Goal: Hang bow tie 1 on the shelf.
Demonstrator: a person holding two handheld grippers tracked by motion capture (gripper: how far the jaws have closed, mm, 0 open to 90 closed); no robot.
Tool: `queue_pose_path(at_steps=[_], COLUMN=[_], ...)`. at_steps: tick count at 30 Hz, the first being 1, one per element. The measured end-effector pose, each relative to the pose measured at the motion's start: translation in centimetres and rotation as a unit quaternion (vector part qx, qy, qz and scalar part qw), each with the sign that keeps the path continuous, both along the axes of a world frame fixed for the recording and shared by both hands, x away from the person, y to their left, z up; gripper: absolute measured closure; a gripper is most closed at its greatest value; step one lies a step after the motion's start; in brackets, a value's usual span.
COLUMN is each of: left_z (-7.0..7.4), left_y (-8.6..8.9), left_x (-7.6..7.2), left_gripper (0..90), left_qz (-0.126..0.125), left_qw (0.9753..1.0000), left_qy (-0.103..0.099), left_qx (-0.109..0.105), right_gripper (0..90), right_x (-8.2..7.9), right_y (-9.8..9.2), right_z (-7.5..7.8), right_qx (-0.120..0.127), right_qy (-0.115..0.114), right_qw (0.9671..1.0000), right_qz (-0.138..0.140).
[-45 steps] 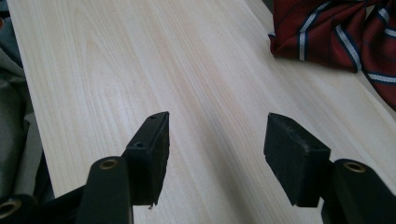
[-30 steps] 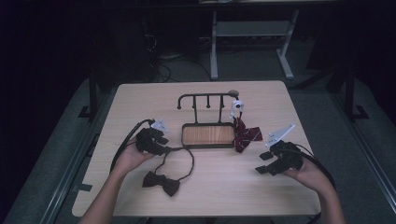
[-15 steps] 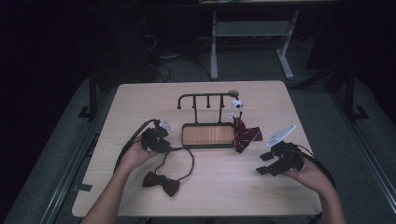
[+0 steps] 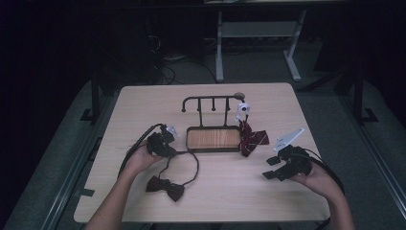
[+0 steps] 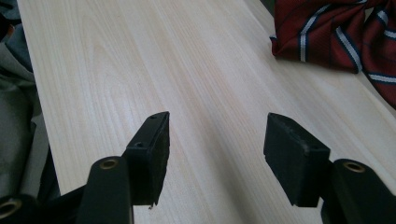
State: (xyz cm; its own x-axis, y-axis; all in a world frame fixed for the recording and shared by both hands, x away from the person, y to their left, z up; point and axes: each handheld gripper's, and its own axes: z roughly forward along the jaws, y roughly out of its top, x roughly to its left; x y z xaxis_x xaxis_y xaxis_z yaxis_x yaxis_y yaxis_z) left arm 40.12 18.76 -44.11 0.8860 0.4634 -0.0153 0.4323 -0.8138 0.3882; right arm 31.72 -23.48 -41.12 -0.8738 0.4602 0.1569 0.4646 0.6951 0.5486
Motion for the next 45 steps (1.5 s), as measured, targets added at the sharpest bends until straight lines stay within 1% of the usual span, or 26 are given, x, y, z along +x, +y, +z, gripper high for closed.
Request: queue_pose_path(at_steps=[2,5,6,7,10,13,15,18,20,23,28,30,33,39,43,44,45], left_z=[0.0,0.1,0.1,0.2,0.6,1.1,1.6,2.0,2.2,2.6,3.7,4.1,4.6,5.4,6.1,6.3,6.5], left_y=[0.0,0.1,0.1,0.2,0.3,0.6,0.9,1.4,1.5,1.6,1.6,1.7,1.7,1.8,2.1,2.1,2.2], left_x=[0.0,0.0,-0.1,-0.2,-0.5,-0.8,-1.0,-1.2,-1.3,-1.5,-2.0,-2.0,-2.2,-2.5,-2.6,-2.6,-2.6], left_gripper=[88.5,89.2,89.2,89.2,89.2,89.2,89.2,89.2,89.2,89.2,89.2,89.2,89.2,89.2,89.2,89.2,89.2], left_qz=[-0.007,-0.008,-0.006,-0.01,-0.003,-0.001,-0.004,-0.001,-0.001,-0.004,-0.013,-0.015,-0.017,-0.025,-0.028,-0.025,-0.029], left_qw=[1.0,1.0,1.0,0.9999,0.9999,0.9997,0.9998,0.9994,0.9993,0.9994,0.9992,0.9993,0.9993,0.999,0.9988,0.9988,0.9987], left_qy=[0.001,0.003,0.005,0.003,0.007,0.003,-0.001,0.0,0.001,-0.001,-0.007,-0.011,-0.014,-0.013,-0.014,-0.014,-0.015], left_qx=[0.001,0.003,0.0,0.001,-0.013,-0.023,-0.022,-0.034,-0.037,-0.033,-0.037,-0.032,-0.031,-0.033,-0.037,-0.041,-0.04], right_gripper=[40.4,40.4,40.4,40.4,40.4,40.5,40.6,40.6,40.6,40.6,40.7,40.7,40.7,41.2,41.1,41.1,41.0], right_x=[0.0,-0.1,-0.1,-0.1,-0.1,-0.1,-0.1,-0.1,-0.1,-0.1,-0.1,-0.1,-0.1,-0.1,-0.1,-0.1,-0.1], right_y=[-0.1,-0.2,-0.2,-0.2,-0.1,0.0,0.0,-0.1,0.0,0.0,-0.1,-0.1,-0.1,0.0,-0.1,-0.1,-0.1], right_z=[0.0,0.2,0.2,0.2,0.0,0.0,0.0,0.0,0.0,-0.1,-0.1,0.0,-0.1,0.0,-0.1,-0.1,-0.1], right_qx=[0.0,0.003,0.006,0.007,0.003,0.001,0.002,0.005,0.005,0.003,0.007,0.008,0.007,0.007,0.008,0.009,0.009], right_qy=[-0.004,-0.004,-0.001,-0.001,-0.004,-0.002,-0.004,-0.004,-0.003,-0.002,-0.001,-0.001,0.0,-0.003,-0.002,-0.002,-0.003], right_qw=[1.0,1.0,1.0,1.0,1.0,1.0,1.0,1.0,1.0,1.0,1.0,1.0,1.0,1.0,1.0,1.0,0.9999], right_qz=[0.0,-0.002,-0.004,-0.004,0.0,0.0,0.001,0.002,0.002,0.003,0.002,0.003,0.004,0.003,0.004,0.004,0.004])
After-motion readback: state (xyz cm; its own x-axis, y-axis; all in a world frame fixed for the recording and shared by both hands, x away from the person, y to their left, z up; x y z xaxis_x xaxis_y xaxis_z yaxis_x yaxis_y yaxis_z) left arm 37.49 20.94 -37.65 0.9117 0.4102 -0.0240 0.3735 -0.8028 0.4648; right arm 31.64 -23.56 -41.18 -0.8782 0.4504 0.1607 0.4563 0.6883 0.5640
